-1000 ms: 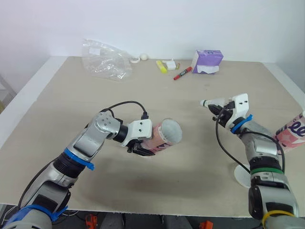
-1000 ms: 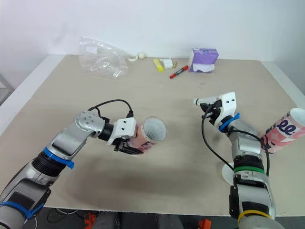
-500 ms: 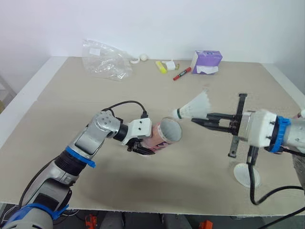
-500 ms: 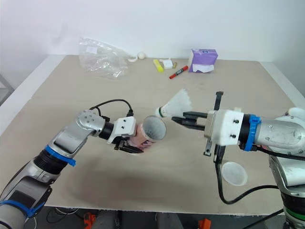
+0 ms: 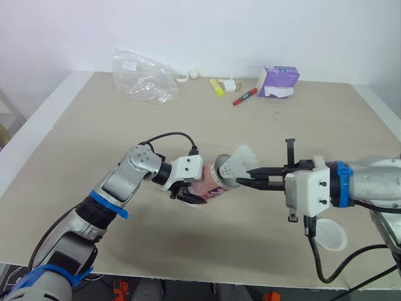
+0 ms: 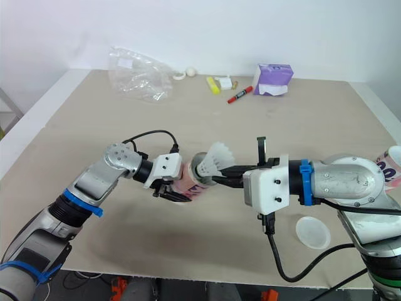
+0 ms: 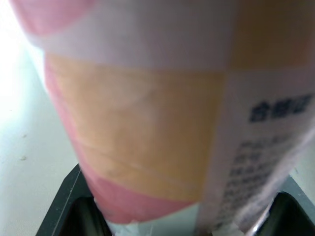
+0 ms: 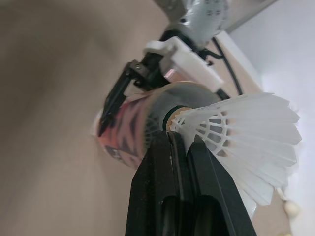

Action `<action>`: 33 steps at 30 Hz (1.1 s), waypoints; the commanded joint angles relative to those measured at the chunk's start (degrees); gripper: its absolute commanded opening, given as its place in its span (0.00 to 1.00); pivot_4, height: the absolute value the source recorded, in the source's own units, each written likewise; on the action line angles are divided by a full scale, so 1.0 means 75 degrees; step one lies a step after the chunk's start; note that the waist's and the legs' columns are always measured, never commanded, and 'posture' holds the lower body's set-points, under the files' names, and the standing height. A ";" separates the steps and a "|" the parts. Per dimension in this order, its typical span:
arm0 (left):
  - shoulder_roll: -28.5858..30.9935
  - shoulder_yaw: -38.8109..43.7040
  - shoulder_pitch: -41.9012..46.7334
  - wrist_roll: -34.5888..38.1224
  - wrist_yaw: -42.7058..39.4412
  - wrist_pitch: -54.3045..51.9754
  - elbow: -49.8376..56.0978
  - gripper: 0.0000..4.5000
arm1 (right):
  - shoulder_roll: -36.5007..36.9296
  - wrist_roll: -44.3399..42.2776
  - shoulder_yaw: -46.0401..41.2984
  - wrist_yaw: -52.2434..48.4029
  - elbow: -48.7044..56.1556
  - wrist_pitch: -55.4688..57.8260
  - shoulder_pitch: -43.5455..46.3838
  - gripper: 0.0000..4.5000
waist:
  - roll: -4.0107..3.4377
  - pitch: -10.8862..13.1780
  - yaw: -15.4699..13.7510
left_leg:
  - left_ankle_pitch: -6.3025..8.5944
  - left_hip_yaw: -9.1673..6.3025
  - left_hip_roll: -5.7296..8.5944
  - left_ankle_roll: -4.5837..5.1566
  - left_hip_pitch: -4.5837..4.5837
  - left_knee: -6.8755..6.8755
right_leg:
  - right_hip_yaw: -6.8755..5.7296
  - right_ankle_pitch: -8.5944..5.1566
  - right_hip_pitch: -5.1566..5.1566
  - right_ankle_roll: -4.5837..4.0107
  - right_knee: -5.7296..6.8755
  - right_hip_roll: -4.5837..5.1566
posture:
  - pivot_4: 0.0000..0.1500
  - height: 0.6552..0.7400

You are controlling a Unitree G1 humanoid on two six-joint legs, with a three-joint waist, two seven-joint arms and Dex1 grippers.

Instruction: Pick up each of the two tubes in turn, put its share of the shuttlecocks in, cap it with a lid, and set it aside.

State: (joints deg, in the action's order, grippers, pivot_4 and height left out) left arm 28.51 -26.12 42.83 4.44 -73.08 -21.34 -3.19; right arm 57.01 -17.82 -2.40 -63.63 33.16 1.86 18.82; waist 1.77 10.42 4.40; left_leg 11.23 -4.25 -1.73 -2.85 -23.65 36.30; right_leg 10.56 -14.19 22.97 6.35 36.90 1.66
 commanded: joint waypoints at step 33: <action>0.0084 -0.0246 0.0187 -0.0477 0.0184 0.0107 -0.0552 0.61 | 0.0226 -0.0891 0.1668 -0.0565 -0.0788 0.2826 0.2848 0.01 | -0.0006 -0.0003 -0.0015 | -0.0002 0.0005 0.0003 -0.0001 -0.0025 0.0003 | -0.0002 0.0005 0.0026 -0.0003 -0.0002 0.0009 | 1.00 1.00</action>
State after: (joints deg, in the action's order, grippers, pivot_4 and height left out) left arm 28.37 -27.00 43.95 4.42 -73.38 -20.03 -4.16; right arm 58.91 -26.54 9.92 -67.06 27.60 24.50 38.46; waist 1.72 10.39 4.28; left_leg 11.21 -4.22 -1.71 -2.86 -23.85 36.33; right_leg 10.54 -14.15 23.19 6.34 36.89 1.72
